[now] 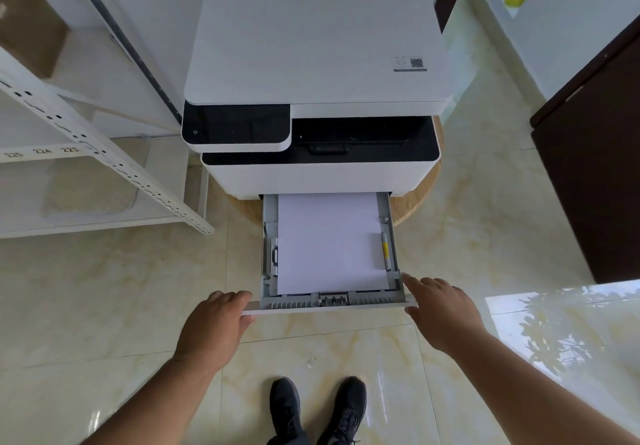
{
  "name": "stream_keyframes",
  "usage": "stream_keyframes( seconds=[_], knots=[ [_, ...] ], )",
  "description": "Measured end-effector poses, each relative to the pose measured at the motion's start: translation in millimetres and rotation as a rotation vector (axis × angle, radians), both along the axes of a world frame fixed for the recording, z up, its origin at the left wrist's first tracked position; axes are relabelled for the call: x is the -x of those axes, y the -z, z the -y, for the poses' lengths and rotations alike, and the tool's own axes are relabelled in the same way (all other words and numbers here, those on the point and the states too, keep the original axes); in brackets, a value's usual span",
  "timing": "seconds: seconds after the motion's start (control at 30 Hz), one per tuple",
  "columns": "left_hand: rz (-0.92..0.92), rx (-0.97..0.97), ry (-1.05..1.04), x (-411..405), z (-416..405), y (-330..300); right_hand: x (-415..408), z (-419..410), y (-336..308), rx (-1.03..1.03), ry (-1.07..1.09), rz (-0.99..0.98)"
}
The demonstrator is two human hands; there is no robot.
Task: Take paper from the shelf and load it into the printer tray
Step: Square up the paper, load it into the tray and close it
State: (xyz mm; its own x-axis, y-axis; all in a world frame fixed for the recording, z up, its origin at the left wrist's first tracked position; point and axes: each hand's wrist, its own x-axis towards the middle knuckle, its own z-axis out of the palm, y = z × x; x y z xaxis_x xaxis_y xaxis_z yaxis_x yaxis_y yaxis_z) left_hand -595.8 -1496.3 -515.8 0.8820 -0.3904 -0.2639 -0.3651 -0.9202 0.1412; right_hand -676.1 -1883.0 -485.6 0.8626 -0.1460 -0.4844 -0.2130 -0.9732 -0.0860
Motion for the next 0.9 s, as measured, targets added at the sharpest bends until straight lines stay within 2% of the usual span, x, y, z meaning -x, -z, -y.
stream_keyframes(
  seconds=[0.47,0.9],
  knots=[
    [0.152,0.168,0.122,-4,-16,13,-4,5,2,-0.032,-0.002,0.009],
    [0.194,0.194,0.063,-44,1,5,-41,14,4,-0.076,0.100,0.064]
  ],
)
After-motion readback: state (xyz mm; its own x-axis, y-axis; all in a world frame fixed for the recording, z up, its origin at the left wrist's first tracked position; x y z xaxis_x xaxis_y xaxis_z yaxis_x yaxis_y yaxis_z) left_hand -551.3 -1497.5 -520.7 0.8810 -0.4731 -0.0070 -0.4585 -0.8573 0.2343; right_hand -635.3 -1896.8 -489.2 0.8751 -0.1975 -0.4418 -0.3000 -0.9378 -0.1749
